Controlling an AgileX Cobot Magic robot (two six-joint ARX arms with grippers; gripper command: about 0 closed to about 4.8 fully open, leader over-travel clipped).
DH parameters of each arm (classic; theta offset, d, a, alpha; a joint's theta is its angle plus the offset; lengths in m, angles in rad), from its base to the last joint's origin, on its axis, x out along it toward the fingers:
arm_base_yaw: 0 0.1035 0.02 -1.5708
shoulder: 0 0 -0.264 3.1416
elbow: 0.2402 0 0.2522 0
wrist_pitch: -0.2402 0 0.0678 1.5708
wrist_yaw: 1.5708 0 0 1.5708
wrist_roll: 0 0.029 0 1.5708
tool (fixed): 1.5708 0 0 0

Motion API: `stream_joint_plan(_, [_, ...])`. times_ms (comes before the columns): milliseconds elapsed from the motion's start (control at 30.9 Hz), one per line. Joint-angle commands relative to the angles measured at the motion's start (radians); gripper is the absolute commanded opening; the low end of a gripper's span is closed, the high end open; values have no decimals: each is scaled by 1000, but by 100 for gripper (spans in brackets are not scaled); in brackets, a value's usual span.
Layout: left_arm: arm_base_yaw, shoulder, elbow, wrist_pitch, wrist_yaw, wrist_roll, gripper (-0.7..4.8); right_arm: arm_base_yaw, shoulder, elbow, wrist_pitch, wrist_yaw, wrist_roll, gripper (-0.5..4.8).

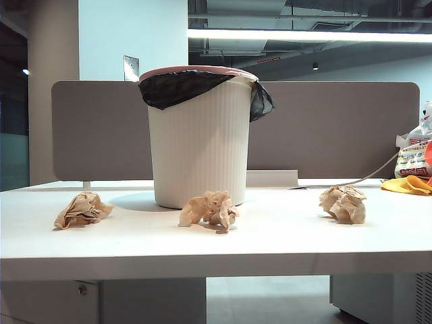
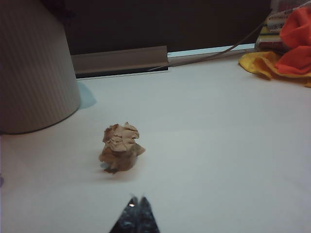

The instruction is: Pick up all the trash on the table and put it in the trash can.

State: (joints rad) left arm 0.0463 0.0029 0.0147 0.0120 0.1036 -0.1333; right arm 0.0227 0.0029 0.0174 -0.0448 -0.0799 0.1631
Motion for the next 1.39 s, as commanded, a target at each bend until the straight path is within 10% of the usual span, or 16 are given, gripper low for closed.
stream_joint_plan(32, [1,0,27,64,6,-120,-5,0,0,98,25,95,-54,-2])
stream_joint_plan(679, [-7,353,533,-67,25,-84,-5,2,434,650,-86,-40,-80,-3])
stream_joint_plan(938, [-174,651,823,-96,28,-84,-5,9,755,871,-88,-130,-80,1])
stream_joint_plan(1132, [-421,844,1046,-225,1,12,-5,34,948,933,-101,-138,-88,242])
stream_joint_plan(1391, [-624,999,1143,-301,-134,48,-5,158,1160,938,-114,-148,-154,415])
